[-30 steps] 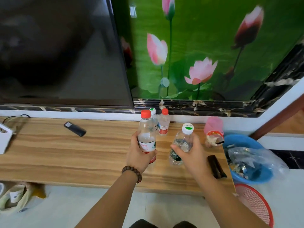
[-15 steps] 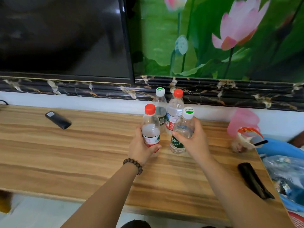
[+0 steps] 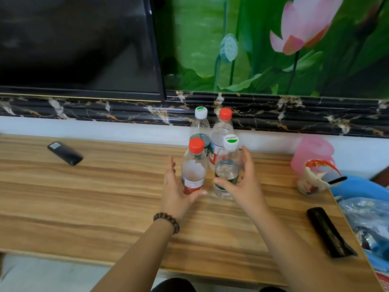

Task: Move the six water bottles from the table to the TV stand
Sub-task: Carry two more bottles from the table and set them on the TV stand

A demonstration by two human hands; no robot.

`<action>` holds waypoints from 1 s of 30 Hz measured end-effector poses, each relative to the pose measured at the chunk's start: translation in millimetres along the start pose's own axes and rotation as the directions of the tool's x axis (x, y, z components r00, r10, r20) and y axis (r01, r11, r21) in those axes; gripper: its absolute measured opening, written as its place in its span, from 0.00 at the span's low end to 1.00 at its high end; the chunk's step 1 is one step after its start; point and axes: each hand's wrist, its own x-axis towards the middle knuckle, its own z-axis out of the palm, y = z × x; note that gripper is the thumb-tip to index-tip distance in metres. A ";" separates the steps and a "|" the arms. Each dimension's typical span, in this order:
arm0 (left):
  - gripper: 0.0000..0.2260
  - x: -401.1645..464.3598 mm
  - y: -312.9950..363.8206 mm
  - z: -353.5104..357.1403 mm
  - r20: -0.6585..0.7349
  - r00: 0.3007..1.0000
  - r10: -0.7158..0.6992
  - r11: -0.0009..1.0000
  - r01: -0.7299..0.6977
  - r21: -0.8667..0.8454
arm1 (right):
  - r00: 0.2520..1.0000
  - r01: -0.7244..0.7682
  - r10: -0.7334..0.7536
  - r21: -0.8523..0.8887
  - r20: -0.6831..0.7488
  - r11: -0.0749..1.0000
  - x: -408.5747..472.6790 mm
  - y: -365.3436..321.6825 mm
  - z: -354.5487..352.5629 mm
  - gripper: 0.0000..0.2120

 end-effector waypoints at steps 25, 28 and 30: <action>0.32 24.7 -0.2 30.7 -0.089 0.989 -0.114 0.993 0.116 0.021 | 0.984 -0.092 0.077 -0.086 -0.160 0.992 13.3 34.2 38.0 0.35; 0.32 29.9 1.9 31.9 -0.094 0.988 -0.121 0.992 0.123 0.018 | 0.981 -0.109 0.091 -0.095 -0.169 0.989 16.6 34.7 40.1 0.34; 0.32 32.1 3.0 32.3 -0.094 0.988 -0.123 0.992 0.126 0.022 | 0.981 -0.116 0.098 -0.100 -0.169 0.988 18.7 35.4 40.9 0.34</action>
